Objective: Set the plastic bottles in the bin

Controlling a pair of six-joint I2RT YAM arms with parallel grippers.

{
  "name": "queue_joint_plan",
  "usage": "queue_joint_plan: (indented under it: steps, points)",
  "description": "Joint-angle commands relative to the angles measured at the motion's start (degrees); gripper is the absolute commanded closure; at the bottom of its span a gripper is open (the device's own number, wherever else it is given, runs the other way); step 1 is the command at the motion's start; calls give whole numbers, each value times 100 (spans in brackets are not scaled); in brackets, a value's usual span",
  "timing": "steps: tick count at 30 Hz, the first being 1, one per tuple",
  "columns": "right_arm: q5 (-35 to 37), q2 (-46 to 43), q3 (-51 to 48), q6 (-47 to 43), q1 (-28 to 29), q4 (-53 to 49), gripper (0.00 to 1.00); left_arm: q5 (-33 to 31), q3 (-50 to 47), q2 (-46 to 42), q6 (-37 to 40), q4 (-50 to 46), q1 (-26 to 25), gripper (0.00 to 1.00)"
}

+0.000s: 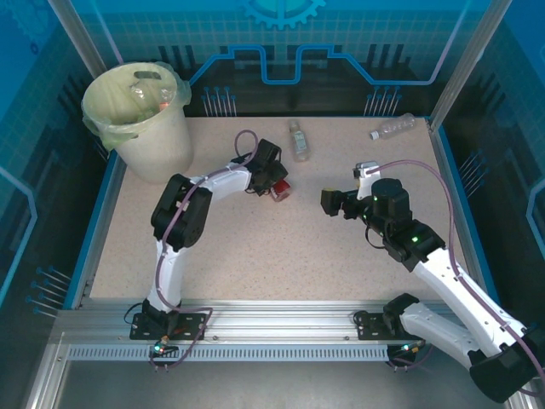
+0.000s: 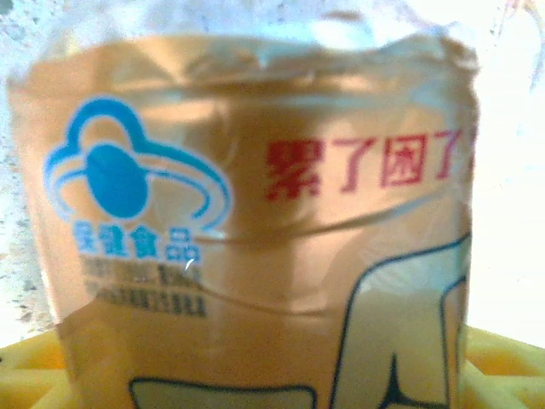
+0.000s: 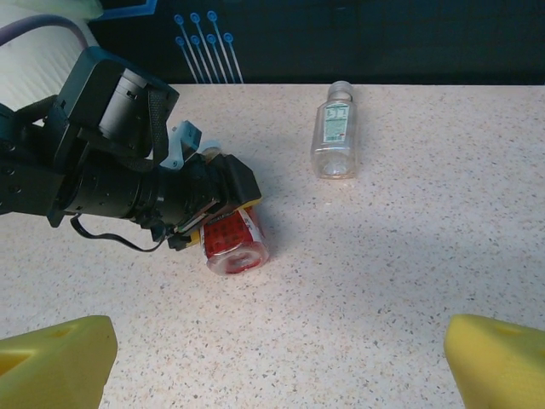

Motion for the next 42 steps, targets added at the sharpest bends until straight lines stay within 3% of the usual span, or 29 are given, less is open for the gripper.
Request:
queue_joint_plan:
  steps: [1,8,14,25,33,42]
  points:
    - [-457,72,22,-212,-37,33,0,-59,-566,-413,728,238,93,39]
    - [-869,531,270,-325,123,111,0,250,-1579,-1150,1073,613,358,49]
    - [-930,935,554,-398,352,261,0,476,-2314,-1958,1566,921,594,48]
    - [-1115,1526,1059,-634,709,356,0,726,-2682,-3668,2700,796,1203,48]
    - [-1099,1802,1402,-730,828,346,0,569,-2151,-4702,3668,418,1786,49]
    - [-1128,2192,1740,-706,850,443,0,82,-739,-4866,4800,399,2485,49]
